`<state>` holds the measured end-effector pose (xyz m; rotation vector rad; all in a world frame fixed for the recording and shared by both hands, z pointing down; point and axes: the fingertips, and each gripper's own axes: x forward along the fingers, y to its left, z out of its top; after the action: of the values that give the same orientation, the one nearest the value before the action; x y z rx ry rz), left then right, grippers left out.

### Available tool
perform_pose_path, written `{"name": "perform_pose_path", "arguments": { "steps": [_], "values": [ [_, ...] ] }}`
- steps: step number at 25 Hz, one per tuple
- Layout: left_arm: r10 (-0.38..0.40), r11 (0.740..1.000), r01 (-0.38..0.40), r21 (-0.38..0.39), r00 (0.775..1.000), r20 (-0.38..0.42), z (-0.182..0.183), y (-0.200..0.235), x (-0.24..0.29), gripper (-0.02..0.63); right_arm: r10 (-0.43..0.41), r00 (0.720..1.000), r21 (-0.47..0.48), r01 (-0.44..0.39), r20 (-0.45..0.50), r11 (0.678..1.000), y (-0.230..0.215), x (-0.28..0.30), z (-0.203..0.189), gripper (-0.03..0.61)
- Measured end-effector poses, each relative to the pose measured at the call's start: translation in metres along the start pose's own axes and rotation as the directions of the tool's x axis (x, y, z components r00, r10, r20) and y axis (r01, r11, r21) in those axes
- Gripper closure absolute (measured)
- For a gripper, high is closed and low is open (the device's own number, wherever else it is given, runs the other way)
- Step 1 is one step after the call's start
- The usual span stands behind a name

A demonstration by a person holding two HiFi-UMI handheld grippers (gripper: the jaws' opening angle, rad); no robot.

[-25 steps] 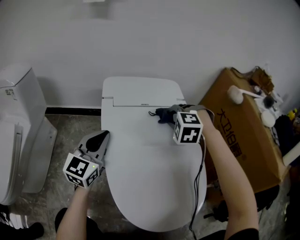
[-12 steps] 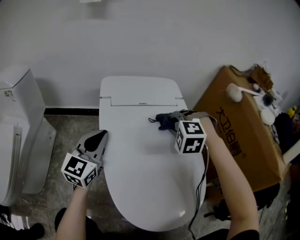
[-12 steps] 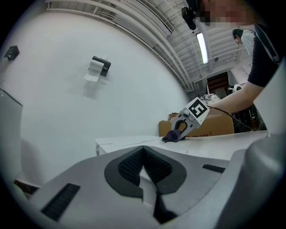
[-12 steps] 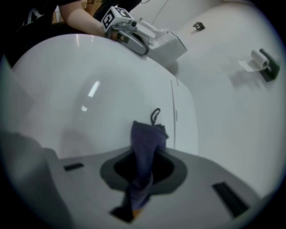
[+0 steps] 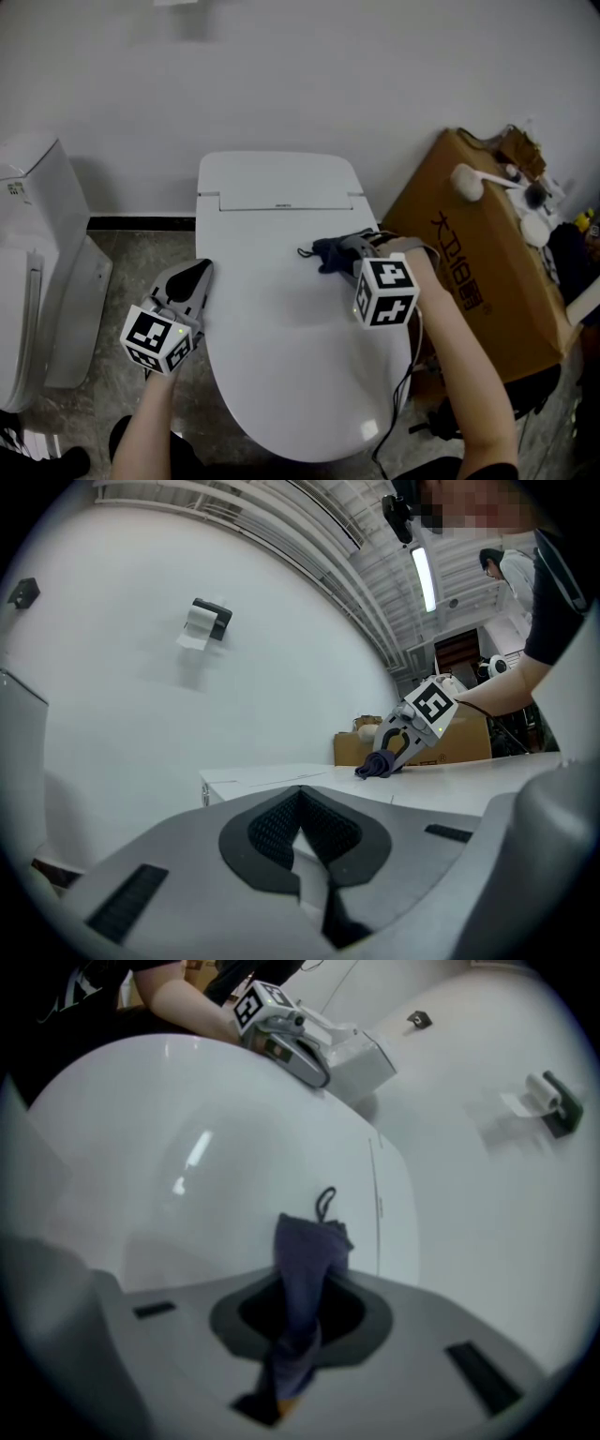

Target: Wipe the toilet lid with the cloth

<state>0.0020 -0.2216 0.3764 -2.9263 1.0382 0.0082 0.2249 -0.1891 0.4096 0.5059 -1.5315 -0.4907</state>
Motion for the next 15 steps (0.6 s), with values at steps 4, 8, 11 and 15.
{"name": "perform_pose_path", "arguments": {
  "steps": [4,8,11,15],
  "values": [
    [0.002,1.000,-0.002,0.006,1.000,-0.008,0.000,-0.001,-0.001,0.598,0.006,1.000,0.004,-0.006,0.001,1.000,0.008,-0.005,0.001,0.515],
    [0.003,1.000,-0.003,0.009,1.000,-0.010,0.000,-0.002,-0.001,0.598,0.003,1.000,0.009,-0.003,0.005,1.000,0.015,-0.011,0.001,0.515],
    [0.003,1.000,-0.003,0.009,1.000,-0.013,0.000,-0.002,-0.001,0.598,0.007,1.000,0.009,-0.007,0.005,1.000,0.022,-0.016,0.002,0.515],
    [-0.001,1.000,0.001,0.019,1.000,-0.025,0.000,-0.003,-0.001,0.598,0.024,1.000,0.010,-0.024,0.006,1.000,0.033,-0.023,0.005,0.515]
  ]
}}
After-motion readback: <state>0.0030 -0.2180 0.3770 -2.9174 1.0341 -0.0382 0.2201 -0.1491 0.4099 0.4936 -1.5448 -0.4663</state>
